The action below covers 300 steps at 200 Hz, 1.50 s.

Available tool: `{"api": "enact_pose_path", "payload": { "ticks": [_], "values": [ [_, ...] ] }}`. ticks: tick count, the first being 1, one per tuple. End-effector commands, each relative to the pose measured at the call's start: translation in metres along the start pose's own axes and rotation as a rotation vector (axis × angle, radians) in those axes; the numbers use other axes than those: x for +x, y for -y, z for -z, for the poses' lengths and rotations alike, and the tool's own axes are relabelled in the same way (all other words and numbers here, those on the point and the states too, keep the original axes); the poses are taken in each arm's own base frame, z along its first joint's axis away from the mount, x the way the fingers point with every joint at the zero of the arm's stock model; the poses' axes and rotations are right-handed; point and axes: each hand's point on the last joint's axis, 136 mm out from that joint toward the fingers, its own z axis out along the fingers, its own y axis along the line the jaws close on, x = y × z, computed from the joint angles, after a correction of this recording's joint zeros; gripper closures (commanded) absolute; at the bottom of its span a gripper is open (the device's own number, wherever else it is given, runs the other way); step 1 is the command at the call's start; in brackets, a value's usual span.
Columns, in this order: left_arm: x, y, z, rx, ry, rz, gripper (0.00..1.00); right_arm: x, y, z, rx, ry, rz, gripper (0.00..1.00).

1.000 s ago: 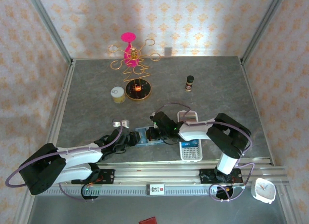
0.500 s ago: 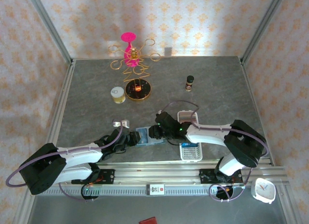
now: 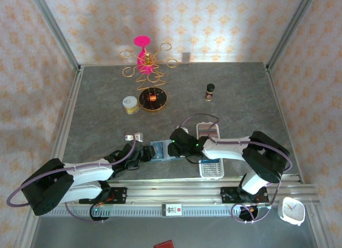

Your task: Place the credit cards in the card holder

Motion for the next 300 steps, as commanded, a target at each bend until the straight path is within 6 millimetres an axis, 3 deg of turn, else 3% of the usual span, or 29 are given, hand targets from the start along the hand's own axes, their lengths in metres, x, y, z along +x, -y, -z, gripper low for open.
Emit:
{"api": "enact_pose_path", "payload": {
  "ticks": [1,53,104,153,252,300],
  "values": [
    [0.015,-0.012,-0.003,-0.020,-0.050,0.005,0.63,0.008,0.001,-0.010,0.009,-0.029,-0.010,0.55],
    [0.017,-0.015,-0.003,-0.023,-0.050,0.011,0.63,-0.005,-0.015,-0.001,-0.044,0.012,-0.027,0.53],
    [0.018,-0.015,-0.003,-0.022,-0.052,0.012,0.63,-0.010,-0.008,0.010,-0.003,0.031,-0.021,0.52],
    [0.019,-0.015,-0.004,-0.022,-0.056,0.014,0.64,-0.007,-0.015,0.014,-0.011,0.018,-0.007,0.51],
    [0.017,-0.014,-0.003,-0.024,-0.051,0.015,0.65,-0.015,-0.039,0.023,-0.086,0.027,0.000,0.51],
    [0.015,-0.015,-0.002,-0.024,-0.039,0.018,0.65,-0.017,-0.068,0.025,-0.224,0.015,-0.023,0.52]
  ]
}}
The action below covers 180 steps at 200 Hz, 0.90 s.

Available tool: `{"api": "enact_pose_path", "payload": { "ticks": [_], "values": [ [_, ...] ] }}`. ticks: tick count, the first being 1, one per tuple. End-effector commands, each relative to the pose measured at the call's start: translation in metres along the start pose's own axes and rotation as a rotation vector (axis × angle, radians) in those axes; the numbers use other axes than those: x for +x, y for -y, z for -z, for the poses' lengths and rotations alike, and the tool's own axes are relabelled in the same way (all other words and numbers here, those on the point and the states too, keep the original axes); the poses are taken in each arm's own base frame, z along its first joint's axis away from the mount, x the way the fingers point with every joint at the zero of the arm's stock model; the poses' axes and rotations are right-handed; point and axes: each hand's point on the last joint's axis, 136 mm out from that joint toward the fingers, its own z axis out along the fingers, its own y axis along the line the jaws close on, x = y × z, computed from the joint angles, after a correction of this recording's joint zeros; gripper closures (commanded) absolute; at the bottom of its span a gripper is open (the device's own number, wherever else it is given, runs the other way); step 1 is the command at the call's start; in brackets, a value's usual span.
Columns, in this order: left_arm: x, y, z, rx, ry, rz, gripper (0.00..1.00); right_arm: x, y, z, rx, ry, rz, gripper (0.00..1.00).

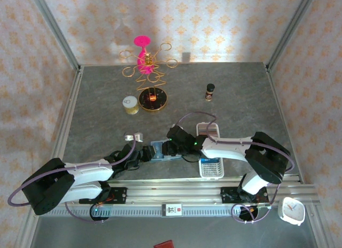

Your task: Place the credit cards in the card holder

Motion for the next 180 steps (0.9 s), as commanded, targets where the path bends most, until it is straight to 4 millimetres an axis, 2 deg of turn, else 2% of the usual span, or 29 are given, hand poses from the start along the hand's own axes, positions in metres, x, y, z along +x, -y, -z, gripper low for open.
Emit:
{"api": "enact_pose_path", "payload": {
  "ticks": [1,21,64,97,122,149,165,180],
  "values": [
    [0.015,-0.015,-0.001,-0.035,-0.046,0.016,0.65,-0.011,-0.033,0.009,-0.122,0.030,-0.014,0.52],
    [0.015,-0.016,0.000,-0.038,-0.042,0.016,0.66,-0.014,-0.045,0.007,-0.183,0.031,-0.031,0.55],
    [0.014,-0.021,0.003,-0.051,-0.027,0.022,0.66,-0.014,-0.074,0.001,-0.332,0.009,-0.062,0.53],
    [0.011,-0.024,0.008,-0.055,-0.006,0.028,0.66,-0.022,-0.093,0.012,-0.419,0.035,-0.025,0.49],
    [0.007,-0.026,0.011,-0.063,0.019,0.034,0.66,-0.037,-0.080,0.027,-0.364,0.109,0.014,0.47],
    [-0.001,-0.028,0.017,-0.071,0.059,0.047,0.66,-0.052,-0.052,0.040,-0.296,0.178,0.007,0.48],
    [-0.005,-0.030,0.022,-0.078,0.091,0.056,0.66,-0.061,-0.047,0.056,-0.276,0.233,0.065,0.49],
    [-0.009,-0.031,0.026,-0.079,0.114,0.059,0.66,-0.070,-0.047,0.078,-0.246,0.303,0.189,0.49]
  ]
}}
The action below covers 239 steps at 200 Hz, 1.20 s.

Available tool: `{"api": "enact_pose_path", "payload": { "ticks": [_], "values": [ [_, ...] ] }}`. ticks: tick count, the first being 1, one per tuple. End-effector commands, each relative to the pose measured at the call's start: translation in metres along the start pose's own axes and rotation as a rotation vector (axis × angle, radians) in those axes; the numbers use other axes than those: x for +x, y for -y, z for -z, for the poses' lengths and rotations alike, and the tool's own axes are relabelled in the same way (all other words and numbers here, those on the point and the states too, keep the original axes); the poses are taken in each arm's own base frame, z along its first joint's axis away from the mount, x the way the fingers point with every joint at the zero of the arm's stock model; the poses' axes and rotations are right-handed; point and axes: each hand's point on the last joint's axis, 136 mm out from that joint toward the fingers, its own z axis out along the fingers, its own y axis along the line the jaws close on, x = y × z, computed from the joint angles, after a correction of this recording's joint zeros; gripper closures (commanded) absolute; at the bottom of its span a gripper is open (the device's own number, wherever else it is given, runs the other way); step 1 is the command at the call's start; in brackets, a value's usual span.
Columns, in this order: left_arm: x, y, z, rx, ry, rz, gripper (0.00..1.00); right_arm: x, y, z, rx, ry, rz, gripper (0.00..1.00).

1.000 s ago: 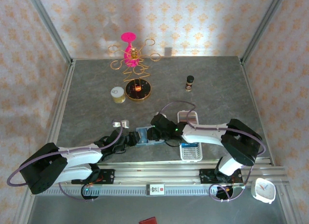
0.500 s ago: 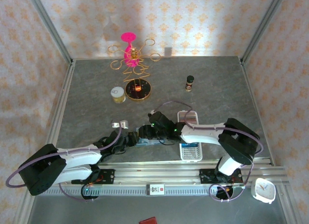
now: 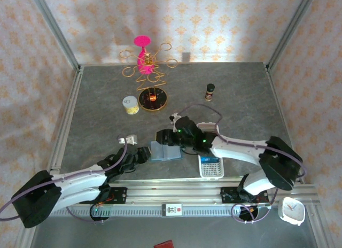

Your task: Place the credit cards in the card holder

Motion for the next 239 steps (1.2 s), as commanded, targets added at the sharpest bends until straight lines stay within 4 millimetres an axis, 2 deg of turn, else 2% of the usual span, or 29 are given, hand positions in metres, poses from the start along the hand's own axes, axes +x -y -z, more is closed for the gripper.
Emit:
{"api": "enact_pose_path", "payload": {
  "ticks": [1,18,27,30,42,58,81,104,121,133,148,192,239],
  "values": [
    [-0.004,-0.017,0.006,-0.066,0.043,0.008,0.66,-0.018,0.001,0.027,0.061,0.080,0.204,0.49],
    [-0.008,-0.015,0.009,-0.060,0.059,0.003,0.66,-0.029,-0.007,0.053,0.088,0.111,0.430,0.47],
    [-0.011,-0.012,0.010,-0.050,0.065,0.007,0.66,-0.028,-0.006,0.064,0.112,0.097,0.565,0.44],
    [-0.011,-0.011,0.010,-0.048,0.066,0.007,0.66,-0.030,-0.010,0.073,0.108,0.108,0.611,0.43],
    [-0.014,-0.006,0.011,-0.030,0.073,0.007,0.65,-0.026,-0.010,0.094,0.127,0.092,0.798,0.39],
    [-0.016,0.000,0.012,-0.009,0.079,0.013,0.65,-0.009,-0.007,0.121,0.118,0.035,1.059,0.31],
    [-0.019,0.005,0.012,0.012,0.086,0.018,0.65,0.023,0.014,0.156,0.109,-0.063,1.439,0.14],
    [-0.020,0.008,0.012,0.017,0.085,0.011,0.65,0.016,0.045,0.176,0.285,-0.030,1.570,0.04],
    [-0.020,0.008,0.011,0.014,0.084,0.009,0.65,0.019,0.081,0.181,0.438,-0.117,1.659,0.02],
    [-0.020,0.009,0.011,0.014,0.083,0.006,0.65,0.028,0.112,0.180,0.525,-0.240,1.712,0.01],
    [-0.020,0.009,0.010,0.013,0.078,0.005,0.65,0.035,0.133,0.178,0.586,-0.322,1.720,0.00],
    [-0.017,0.010,0.008,0.012,0.064,0.003,0.65,0.050,0.149,0.155,0.558,-0.333,1.713,0.00],
    [-0.016,0.010,0.007,0.012,0.055,-0.001,0.65,0.053,0.168,0.139,0.611,-0.386,1.733,0.07]
  ]
}}
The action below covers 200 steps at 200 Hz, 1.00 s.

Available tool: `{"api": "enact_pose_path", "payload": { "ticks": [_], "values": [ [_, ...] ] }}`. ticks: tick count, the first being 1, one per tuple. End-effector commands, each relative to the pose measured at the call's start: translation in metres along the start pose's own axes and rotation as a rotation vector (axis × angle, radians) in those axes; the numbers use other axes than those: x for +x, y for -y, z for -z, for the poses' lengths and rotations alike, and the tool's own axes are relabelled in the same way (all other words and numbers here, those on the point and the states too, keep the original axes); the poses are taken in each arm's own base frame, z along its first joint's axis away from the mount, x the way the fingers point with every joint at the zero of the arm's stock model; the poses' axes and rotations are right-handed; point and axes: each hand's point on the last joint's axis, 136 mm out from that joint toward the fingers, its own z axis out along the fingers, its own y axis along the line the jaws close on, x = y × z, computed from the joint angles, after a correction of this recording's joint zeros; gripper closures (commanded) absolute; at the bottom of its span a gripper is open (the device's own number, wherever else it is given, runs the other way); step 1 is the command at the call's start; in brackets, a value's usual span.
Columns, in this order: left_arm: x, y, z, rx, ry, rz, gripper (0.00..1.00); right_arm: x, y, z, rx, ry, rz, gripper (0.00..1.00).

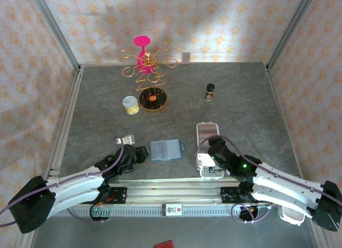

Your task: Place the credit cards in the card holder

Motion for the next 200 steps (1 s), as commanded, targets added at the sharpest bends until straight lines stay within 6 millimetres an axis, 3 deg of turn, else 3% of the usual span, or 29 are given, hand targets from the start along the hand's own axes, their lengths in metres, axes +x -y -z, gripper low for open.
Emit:
{"api": "enact_pose_path", "payload": {
  "ticks": [1,27,68,200],
  "values": [
    [-0.009,0.014,0.001,0.035,0.022,0.002,0.65,0.001,0.011,-0.007,0.060,-0.024,0.008,0.07],
    [-0.007,0.014,0.001,0.037,0.016,0.004,0.66,0.003,0.010,-0.010,0.056,-0.044,0.019,0.18],
    [-0.005,0.012,0.000,0.035,0.009,0.009,0.66,0.007,0.009,-0.007,0.050,-0.052,0.020,0.46],
    [-0.003,0.015,-0.003,0.045,-0.003,0.014,0.67,0.007,0.012,0.005,0.034,-0.045,0.007,0.85]
  ]
}}
